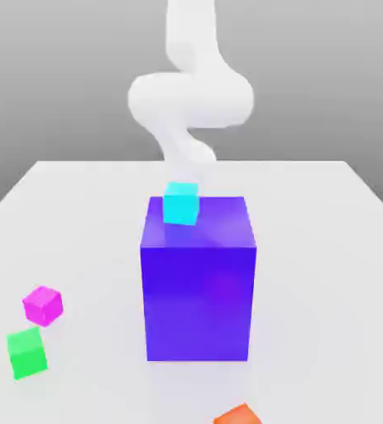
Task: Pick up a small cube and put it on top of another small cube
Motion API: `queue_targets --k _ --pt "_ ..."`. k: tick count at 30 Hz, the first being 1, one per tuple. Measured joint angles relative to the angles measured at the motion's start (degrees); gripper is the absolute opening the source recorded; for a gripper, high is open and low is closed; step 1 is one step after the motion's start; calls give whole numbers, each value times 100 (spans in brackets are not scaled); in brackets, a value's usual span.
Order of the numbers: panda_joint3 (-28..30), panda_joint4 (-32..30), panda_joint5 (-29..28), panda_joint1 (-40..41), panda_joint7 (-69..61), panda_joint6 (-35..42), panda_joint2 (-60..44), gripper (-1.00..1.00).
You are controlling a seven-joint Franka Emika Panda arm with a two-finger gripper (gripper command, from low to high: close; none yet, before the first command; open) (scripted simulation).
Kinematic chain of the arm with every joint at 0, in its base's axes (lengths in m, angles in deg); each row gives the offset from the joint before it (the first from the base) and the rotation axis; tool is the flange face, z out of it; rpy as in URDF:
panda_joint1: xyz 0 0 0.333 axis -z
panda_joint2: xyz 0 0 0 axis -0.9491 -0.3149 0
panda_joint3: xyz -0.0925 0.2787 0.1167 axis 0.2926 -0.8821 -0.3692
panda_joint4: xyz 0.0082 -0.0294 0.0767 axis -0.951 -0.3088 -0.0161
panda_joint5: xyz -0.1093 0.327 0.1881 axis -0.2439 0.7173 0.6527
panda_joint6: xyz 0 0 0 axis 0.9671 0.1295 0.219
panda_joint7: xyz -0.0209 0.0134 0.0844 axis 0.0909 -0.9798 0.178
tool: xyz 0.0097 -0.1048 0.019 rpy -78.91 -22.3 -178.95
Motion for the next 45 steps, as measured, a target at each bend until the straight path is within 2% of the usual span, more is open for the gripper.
queue_targets --k 12,16,19,22,27,28,35,38,41,45 --pt "1393 -1403 -368 1003 -725 -1601 -2513 0" --pt "1901 -1864 -173 1266 -1188 -2131 -3354 0" --pt "2141 -2209 252 1572 -1732 -2526 -4015 0" --pt "1965 -2377 982 1926 -2414 -2937 -4686 0" --pt "777 -2179 2062 2900 -3253 -3715 -5726 0" --pt "590 -2144 2163 3066 -3336 -3837 -5876 -100" --pt "559 -2143 2152 3098 -3325 -3840 -5887 -100" --pt "1048 -2266 1636 2727 -2927 -3464 -5394 -100" --pt "1410 -2408 862 2547 -2353 -3008 -4769 -100" --pt "1411 -2064 509 2324 -1424 -2464 -4557 -100"
